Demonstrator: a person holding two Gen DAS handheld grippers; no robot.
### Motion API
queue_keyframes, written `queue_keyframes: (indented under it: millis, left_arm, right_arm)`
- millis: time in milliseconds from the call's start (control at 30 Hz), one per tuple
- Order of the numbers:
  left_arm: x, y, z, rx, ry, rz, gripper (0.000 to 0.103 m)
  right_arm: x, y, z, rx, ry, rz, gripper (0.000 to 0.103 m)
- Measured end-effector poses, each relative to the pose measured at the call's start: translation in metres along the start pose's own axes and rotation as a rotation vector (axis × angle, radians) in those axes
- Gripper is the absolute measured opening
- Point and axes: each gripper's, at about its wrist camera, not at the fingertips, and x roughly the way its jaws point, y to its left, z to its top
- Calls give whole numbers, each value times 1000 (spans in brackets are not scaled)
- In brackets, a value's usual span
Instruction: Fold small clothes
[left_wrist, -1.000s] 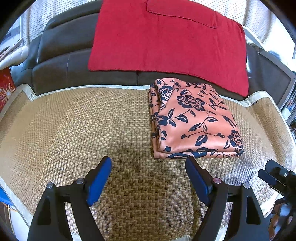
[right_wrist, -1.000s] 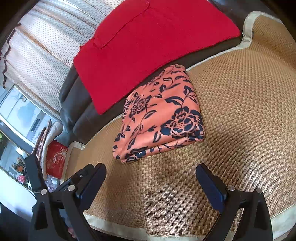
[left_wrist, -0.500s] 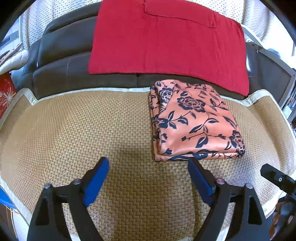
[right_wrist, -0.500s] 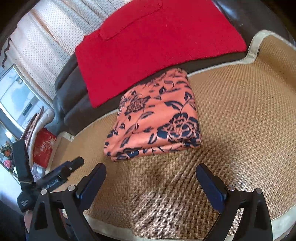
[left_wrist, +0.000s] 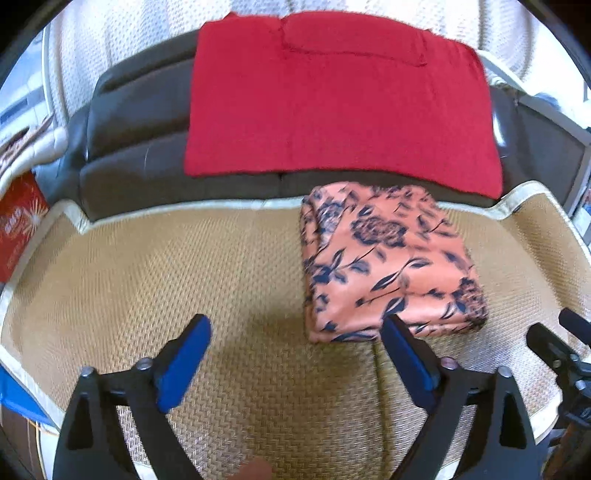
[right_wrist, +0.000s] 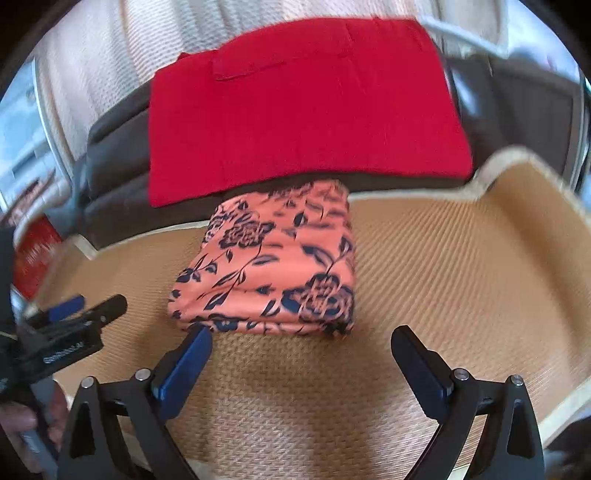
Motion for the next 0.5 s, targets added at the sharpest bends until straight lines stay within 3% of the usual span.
queue_keyframes:
  millis: [67,500]
  left_arm:
    - [-7,-7,5,2,-19,-10,103]
    - [-12,-15,13,20,-37,-17,103]
  right_arm:
    - [-7,5,6,-27,-15,-21,99]
    - [-5,19,17,-96,12,-30,99]
